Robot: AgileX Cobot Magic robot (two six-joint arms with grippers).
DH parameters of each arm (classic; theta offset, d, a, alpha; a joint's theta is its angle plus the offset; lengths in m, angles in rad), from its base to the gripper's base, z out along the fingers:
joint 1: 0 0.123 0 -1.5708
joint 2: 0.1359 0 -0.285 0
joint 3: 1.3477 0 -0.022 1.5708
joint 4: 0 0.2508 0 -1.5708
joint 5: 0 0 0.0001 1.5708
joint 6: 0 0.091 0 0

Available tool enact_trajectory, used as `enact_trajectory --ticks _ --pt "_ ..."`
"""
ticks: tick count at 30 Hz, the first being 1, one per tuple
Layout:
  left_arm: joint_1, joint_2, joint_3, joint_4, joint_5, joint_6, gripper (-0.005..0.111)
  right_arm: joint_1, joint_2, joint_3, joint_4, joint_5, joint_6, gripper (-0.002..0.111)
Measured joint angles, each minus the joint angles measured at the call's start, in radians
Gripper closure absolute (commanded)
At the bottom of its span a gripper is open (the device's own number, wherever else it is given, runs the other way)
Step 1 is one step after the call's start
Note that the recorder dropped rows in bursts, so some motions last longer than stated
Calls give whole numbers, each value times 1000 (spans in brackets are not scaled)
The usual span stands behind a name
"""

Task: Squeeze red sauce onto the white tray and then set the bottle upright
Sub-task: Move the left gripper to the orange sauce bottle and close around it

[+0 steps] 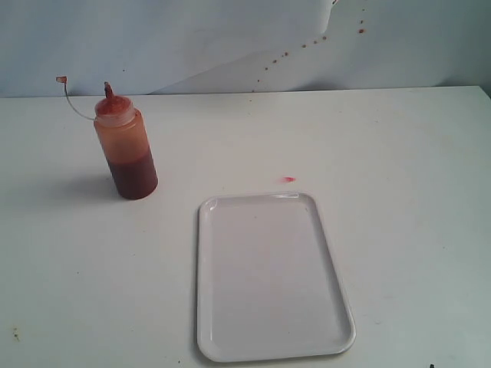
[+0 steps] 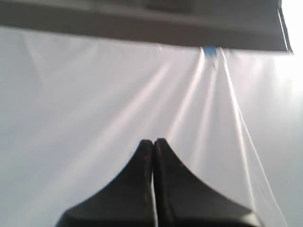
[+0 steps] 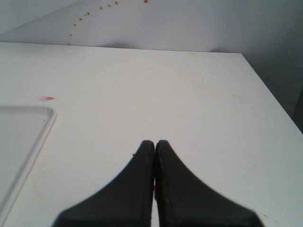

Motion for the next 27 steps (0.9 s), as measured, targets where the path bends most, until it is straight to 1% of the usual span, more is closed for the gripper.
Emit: enact_trajectory --ticks 3,5,6,9,11,13,16,19,22,27 --pt "0 235 -70 289 40 -129 107 0 0 0 0 0 0 108" --pt "0 361 -92 450 48 -190 107 0 0 0 0 0 0 108" --pt "0 430 -98 500 50 -206 107 0 0 0 0 0 0 108" --pt "0 615 -100 570 56 -225 107 0 0 0 0 0 0 108" --pt "0 724 -100 585 48 -221 107 0 0 0 0 0 0 108" --pt "0 835 -100 590 19 -175 107 0 0 0 0 0 0 108" --pt "0 976 -101 595 -80 -68 107 0 0 0 0 0 0 108" --pt "0 1093 -102 587 -183 73 107 0 0 0 0 0 0 108" --pt "0 1197 -102 524 -265 213 107 0 0 0 0 0 0 108" --pt "0 1321 -104 334 -374 369 107 0 0 0 0 0 0 108"
